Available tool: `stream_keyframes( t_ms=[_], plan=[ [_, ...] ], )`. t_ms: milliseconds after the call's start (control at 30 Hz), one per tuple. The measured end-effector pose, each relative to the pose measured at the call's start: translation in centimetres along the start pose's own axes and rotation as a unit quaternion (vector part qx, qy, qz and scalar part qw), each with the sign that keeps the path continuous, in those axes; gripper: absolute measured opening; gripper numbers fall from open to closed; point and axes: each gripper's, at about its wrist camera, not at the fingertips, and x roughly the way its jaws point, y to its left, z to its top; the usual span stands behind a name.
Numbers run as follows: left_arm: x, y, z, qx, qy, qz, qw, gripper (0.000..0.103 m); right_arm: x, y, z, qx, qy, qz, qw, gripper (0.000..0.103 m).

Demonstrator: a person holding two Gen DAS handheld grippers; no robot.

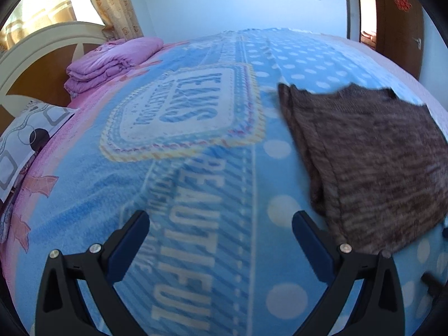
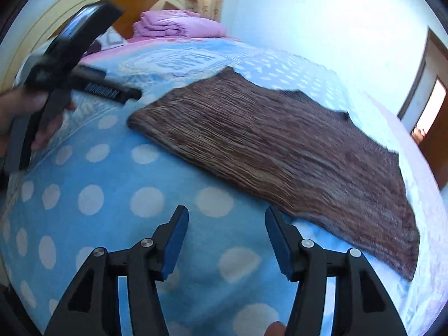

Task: Fold small clothes
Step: 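Move the left gripper to the side edge of the folded sweater, then grasp the folded sweater side edge with the left gripper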

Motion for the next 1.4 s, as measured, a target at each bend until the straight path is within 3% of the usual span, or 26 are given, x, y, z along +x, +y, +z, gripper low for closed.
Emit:
stream_keyframes(
  t_ms=[133, 267, 500, 800, 1067, 1200, 1300, 1367, 1400],
  plan=[
    [0.9, 0.6, 2.3, -0.019, -0.015, -0.021, 0.9995, 0.103, 0.7, 1.9, 1.6, -0.032, -0.01, -0.01, 0.999, 0.058],
    [2.4, 0.3, 4.5, -0.041, -0.012, -0.065, 0.997, 0.103, 1.5, 3.6, 3.6, -0.052, -0.024, -0.014, 0.998, 0.058],
    [4.6, -2.3, 7.0, -0.032, -0.018, -0.117, 0.9924, 0.103, 3.9, 6.5, 5.5, -0.098, -0.023, -0.025, 0.995, 0.058],
    [8.1, -4.1, 10.0, -0.027, 0.002, -0.131, 0.991, 0.098, 5.1, 8.1, 7.0, -0.13, -0.031, -0.054, 0.99, 0.058],
    [11.0, -4.9, 10.9, -0.044, 0.033, -0.163, 0.9851, 0.081, 6.0, 7.9, 7.3, -0.124, -0.024, -0.055, 0.991, 0.058],
    [11.5, -5.1, 11.2, -0.045, 0.032, -0.168, 0.9843, 0.08, 5.9, 8.5, 7.2, -0.126, -0.022, -0.057, 0.99, 0.058],
    [11.7, -5.2, 11.5, -0.036, 0.034, -0.182, 0.982, 0.062, 5.6, 8.7, 7.2, -0.126, -0.024, -0.05, 0.99, 0.051],
    [12.1, -4.9, 11.8, -0.04, 0.038, -0.196, 0.9791, 0.024, 5.6, 8.9, 7.1, -0.13, -0.02, -0.038, 0.991, 0.012],
    [12.4, -4.8, 11.9, -0.046, 0.045, -0.212, 0.9752, 0.014, 5.6, 9.0, 6.9, -0.131, -0.019, -0.04, 0.99, 0.009]
  ],
)
